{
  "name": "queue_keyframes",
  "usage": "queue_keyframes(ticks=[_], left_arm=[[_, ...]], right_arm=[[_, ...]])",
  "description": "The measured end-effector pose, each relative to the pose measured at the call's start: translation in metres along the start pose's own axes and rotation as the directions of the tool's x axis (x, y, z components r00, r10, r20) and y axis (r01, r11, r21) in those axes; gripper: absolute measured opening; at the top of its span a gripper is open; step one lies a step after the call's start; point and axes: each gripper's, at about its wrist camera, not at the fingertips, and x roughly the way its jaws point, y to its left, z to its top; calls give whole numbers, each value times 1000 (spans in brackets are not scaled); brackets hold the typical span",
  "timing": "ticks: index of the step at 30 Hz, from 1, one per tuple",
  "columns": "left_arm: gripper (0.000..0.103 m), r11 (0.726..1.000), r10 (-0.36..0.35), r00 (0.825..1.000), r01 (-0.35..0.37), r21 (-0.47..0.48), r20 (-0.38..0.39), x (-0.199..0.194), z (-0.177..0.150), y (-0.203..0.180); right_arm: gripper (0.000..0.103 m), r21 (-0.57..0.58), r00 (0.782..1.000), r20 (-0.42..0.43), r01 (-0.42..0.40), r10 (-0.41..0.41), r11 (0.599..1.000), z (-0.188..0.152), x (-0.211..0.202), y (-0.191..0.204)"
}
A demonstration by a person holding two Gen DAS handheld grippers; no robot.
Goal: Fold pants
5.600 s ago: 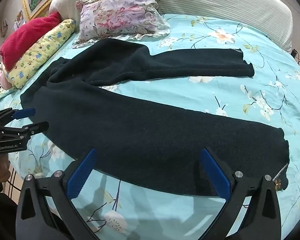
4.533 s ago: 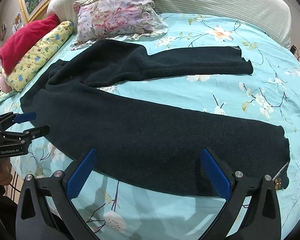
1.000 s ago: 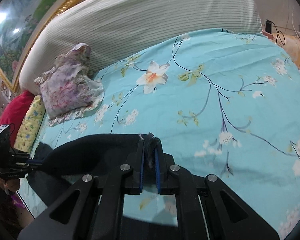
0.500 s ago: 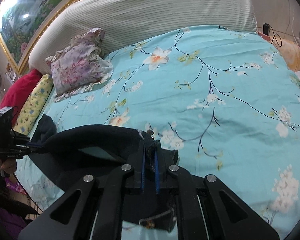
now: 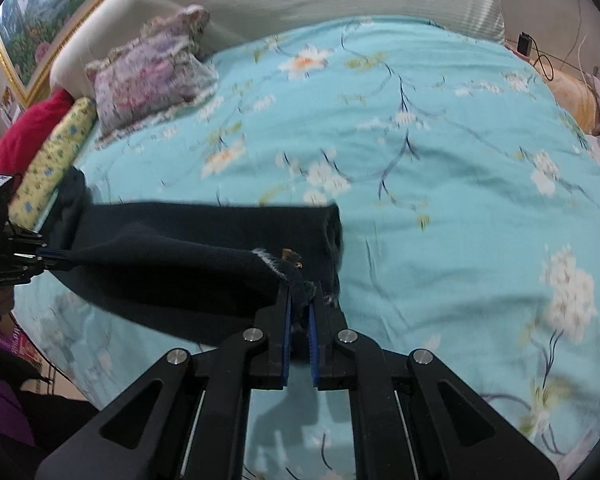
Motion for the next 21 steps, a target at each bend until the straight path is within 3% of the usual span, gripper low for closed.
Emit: queue_keyframes(ticks=[5,11,14,16,17,18,21], left_arm=[[4,999,34,999,-33,29,-29,18,-11,-4],[11,1000,3,999,-3,-23,-43,17,-12,6],[23,999,-7,1000,5,-43,-28,7,-12,8],[29,998,-4,1000,4,-65,-5,-2,-14,12],[31,997,-2,1000,2,-80,3,-6,-15,14],[36,996,1,1000,0,-93,10,-10,-16,17],[40,988,10,999,-3,-156,43,-24,-21,31]], right_arm=[[8,-10,998,-45,32,-32,999,-18,9,0],[13,18,995,-92,48,-46,999,-24,11,-2],[16,72,996,-77,44,-39,996,-21,-1,-5],[33,98,996,-55,76,-71,992,-18,-10,-3],[47,113,996,-39,88,-84,990,-16,-14,-2],[53,131,997,-12,83,-82,988,-13,-19,0],[53,153,996,57,53,-63,987,-2,-32,14]])
